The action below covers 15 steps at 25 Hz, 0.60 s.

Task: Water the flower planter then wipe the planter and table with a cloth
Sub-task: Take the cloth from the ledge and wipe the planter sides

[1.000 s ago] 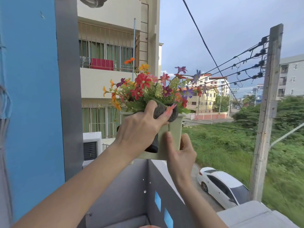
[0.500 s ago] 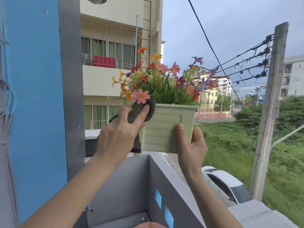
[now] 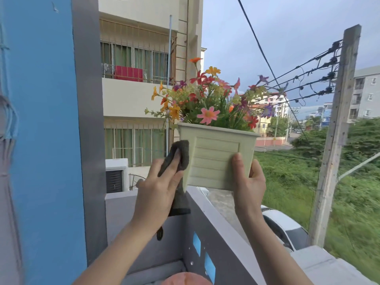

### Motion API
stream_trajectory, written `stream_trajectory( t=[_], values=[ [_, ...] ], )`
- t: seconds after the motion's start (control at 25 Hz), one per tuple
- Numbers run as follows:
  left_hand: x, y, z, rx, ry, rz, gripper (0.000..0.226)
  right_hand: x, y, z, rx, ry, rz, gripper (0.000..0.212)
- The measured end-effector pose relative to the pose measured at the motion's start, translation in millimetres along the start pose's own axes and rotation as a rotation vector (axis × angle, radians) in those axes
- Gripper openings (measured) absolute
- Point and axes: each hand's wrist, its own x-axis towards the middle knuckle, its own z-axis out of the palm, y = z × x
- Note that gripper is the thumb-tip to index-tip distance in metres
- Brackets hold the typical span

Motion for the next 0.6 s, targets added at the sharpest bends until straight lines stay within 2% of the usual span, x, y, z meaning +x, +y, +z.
stream_trajectory(
  t=[0.08, 0.2, 0.24, 0.28, 0.32, 0.4, 0.44, 0.52, 0.6],
  values=[
    [-29, 8, 3, 0.022, -0.071, 0.09, 0.039, 4, 0, -6, -0.006, -0.005, 0.008, 0.052],
    [-43, -14, 3, 0.147, -0.174, 0.464, 0.031, 14, 1, -17, -0.03, -0.049, 0.016, 0.036],
    [-38, -21, -1, 0.124, -0.195, 0.577, 0.03, 18, 3, -21, -0.026, -0.059, 0.028, 0.032],
    [-31, -26, -6, 0.056, -0.188, 0.603, 0.03, 21, 5, -24, -0.023, -0.065, 0.041, 0.032],
    [-22, -25, -12, -0.05, -0.138, 0.512, 0.031, 23, 7, -26, -0.017, -0.069, 0.051, 0.032],
    [-1, -15, -15, -0.27, 0.049, 0.179, 0.037, 22, 10, -26, 0.02, -0.073, 0.07, 0.026],
    [8, -5, -11, -0.308, 0.114, 0.052, 0.041, 20, 11, -24, 0.038, -0.08, 0.078, 0.02],
    [15, 13, 4, -0.139, 0.108, -0.066, 0.044, 14, 12, -22, 0.047, -0.096, 0.105, 0.013],
    [4, 18, 21, 0.071, 0.067, -0.194, 0.045, 10, 13, -24, 0.054, -0.098, 0.143, 0.018]
  ],
)
